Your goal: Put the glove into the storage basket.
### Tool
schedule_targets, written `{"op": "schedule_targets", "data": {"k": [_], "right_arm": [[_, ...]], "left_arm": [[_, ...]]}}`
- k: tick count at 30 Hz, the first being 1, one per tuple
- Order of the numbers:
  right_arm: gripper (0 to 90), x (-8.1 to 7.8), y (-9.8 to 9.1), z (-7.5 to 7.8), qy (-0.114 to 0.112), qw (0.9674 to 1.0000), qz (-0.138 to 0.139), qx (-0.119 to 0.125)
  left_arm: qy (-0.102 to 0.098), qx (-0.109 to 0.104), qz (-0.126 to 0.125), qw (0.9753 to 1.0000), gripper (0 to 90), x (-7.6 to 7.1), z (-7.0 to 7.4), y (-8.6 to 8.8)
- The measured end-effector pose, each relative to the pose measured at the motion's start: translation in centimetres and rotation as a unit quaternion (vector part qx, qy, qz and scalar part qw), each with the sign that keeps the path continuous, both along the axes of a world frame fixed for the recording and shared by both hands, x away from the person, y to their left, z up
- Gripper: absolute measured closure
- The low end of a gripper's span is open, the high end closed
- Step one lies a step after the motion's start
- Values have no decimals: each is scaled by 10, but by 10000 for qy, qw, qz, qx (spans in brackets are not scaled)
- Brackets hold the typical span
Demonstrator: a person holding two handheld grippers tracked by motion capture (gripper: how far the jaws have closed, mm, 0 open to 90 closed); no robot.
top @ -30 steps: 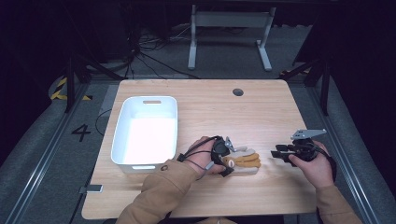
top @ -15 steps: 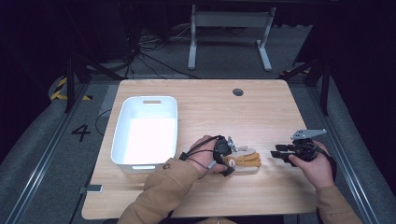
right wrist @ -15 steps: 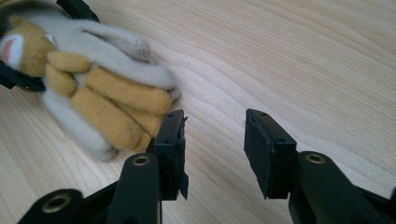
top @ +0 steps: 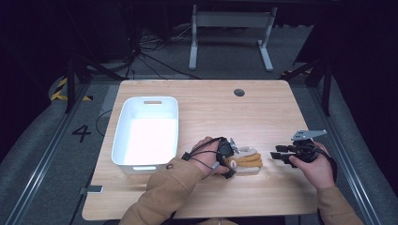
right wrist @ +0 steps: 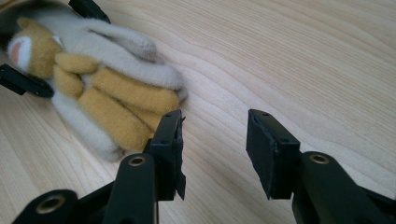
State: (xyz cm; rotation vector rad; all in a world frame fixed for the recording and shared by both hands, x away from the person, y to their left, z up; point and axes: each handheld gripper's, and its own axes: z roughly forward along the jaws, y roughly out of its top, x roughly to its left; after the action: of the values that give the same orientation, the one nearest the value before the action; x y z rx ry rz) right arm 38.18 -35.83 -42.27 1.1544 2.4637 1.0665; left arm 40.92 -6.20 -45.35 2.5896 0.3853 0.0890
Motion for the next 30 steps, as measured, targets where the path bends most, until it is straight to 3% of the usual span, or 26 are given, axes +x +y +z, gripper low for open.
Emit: {"op": "schedule_targets", "data": {"k": [2,3,7,8,14,27,30], "right_arm": [[569,0,0,0,4,10000,-3,0],[569,0,0,0,17,10000,7,0],[569,0,-1,-1,14,10000,-2,5],[568,0,0,-1,29,10000,-2,30],[567,0,0,-2,44,10000,-4,34],[565,0,1,-3,33,10000,1,51],[564,1,0,-3,27,10000,-8,50]], "left_arm": [[15,-26,23,10000,107,0,1,0],[1,-37,25,10000,178,0,3,1],[23,-11,1,10000,228,-1,5,1],[51,23,29,10000,307,-2,7,0],[62,184,68,9998,428,-4,11,-3],[20,95,305,9995,615,-5,11,-2],[99,137,327,9993,641,-5,13,-3]]}}
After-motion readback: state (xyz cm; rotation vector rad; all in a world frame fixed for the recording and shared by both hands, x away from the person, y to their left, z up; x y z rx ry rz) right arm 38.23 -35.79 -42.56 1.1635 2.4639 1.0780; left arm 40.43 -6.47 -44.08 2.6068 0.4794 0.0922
